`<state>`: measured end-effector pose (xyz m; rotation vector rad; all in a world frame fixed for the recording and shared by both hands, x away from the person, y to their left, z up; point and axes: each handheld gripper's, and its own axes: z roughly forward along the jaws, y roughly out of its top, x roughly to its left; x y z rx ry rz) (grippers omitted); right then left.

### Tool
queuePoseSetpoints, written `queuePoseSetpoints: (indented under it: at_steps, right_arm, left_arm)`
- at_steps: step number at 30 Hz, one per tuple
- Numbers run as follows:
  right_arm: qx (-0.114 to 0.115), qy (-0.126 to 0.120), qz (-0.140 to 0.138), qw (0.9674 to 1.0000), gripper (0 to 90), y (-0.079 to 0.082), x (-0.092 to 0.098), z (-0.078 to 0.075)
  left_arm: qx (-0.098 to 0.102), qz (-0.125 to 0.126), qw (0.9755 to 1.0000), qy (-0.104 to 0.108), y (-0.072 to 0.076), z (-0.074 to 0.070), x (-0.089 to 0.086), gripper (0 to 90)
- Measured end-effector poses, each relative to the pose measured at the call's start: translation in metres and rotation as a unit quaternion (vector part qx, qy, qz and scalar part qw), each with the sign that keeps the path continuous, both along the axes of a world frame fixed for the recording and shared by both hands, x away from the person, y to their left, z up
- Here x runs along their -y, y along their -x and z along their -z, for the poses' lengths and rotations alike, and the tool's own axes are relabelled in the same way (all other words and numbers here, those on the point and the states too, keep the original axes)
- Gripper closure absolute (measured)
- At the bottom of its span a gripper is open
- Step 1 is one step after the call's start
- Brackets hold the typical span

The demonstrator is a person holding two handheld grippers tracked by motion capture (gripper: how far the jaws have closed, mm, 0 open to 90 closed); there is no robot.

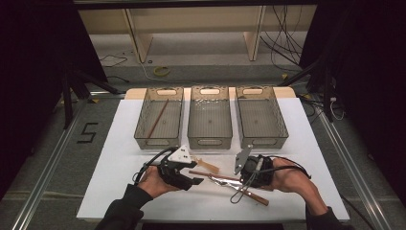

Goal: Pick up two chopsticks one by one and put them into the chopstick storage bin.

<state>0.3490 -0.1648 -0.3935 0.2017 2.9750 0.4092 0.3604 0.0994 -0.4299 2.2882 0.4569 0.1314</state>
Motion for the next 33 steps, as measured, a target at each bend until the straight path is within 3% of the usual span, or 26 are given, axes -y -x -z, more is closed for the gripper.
queuePoseSetpoints:
  at_steps: [6, 13, 24, 33]
  right_arm:
    - [0.000, 0.001, -0.006, 1.0000, 85.3, 0.001, -0.002, 0.001]
    - [-0.005, 0.002, -0.012, 0.9999, 85.2, 0.002, -0.004, 0.002]
    - [-0.006, 0.007, -0.026, 0.9996, 85.3, 0.005, -0.006, 0.002]
    - [-0.010, 0.009, -0.040, 0.9991, 85.2, 0.006, -0.006, 0.003]
  left_arm:
    - [0.004, 0.025, 0.9996, -0.015, 0.003, 0.001, 0.005, 50.1]
    - [0.007, 0.037, 0.9990, -0.025, 0.005, 0.002, 0.007, 59.6]
    - [0.009, 0.060, 0.9973, -0.040, 0.008, 0.005, 0.010, 69.8]
    - [-0.002, 0.085, 0.9949, -0.054, 0.010, 0.007, 0.013, 75.4]
